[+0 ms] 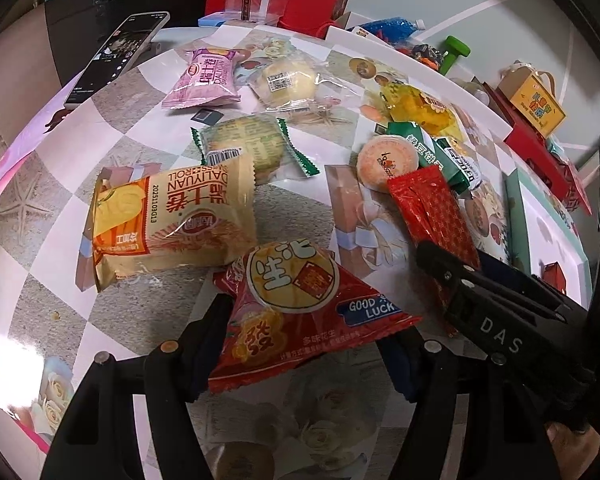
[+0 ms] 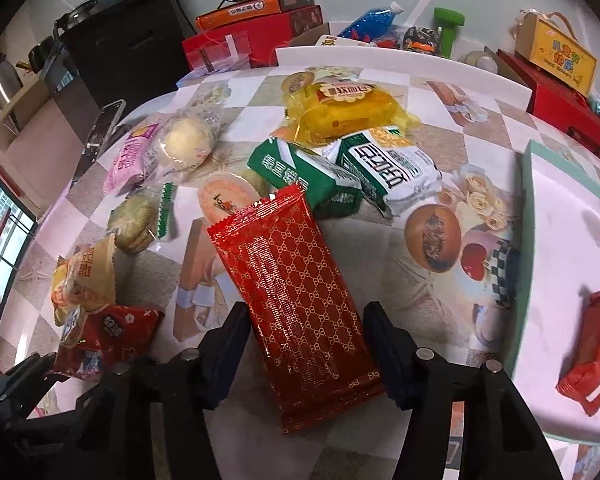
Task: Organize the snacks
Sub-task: 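Close the right tool on the red gold-patterned packet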
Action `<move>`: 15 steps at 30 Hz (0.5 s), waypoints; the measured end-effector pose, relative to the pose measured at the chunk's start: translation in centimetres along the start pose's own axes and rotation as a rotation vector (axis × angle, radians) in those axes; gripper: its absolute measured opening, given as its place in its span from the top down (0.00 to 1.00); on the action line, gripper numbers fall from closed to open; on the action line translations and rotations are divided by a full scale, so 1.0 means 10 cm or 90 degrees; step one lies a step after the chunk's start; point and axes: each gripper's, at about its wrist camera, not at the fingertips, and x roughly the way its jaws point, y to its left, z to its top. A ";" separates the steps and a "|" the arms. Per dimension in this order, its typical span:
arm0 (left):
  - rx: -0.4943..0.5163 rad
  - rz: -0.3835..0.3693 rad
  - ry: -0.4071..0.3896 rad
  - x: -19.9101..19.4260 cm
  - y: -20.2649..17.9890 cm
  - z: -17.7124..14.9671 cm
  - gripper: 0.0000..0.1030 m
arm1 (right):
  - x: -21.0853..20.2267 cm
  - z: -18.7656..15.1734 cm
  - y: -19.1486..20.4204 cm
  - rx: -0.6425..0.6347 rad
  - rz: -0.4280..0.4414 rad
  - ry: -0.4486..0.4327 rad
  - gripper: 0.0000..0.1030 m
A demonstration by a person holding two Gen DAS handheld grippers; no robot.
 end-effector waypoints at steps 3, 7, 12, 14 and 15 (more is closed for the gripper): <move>0.003 -0.001 -0.003 0.01 -0.03 0.01 0.31 | -0.03 -0.05 -0.04 0.007 -0.002 0.003 0.41; 0.005 0.004 -0.016 0.00 -0.06 0.01 0.31 | -0.06 -0.09 -0.08 0.019 -0.002 0.006 0.41; 0.004 0.007 -0.031 0.00 -0.09 0.03 0.31 | -0.06 -0.10 -0.11 0.024 -0.004 0.010 0.41; 0.001 0.008 -0.038 0.00 -0.09 0.04 0.31 | -0.06 -0.11 -0.11 0.024 -0.003 0.011 0.41; 0.001 0.009 -0.038 0.00 -0.10 0.04 0.31 | -0.06 -0.11 -0.11 0.024 -0.004 0.011 0.41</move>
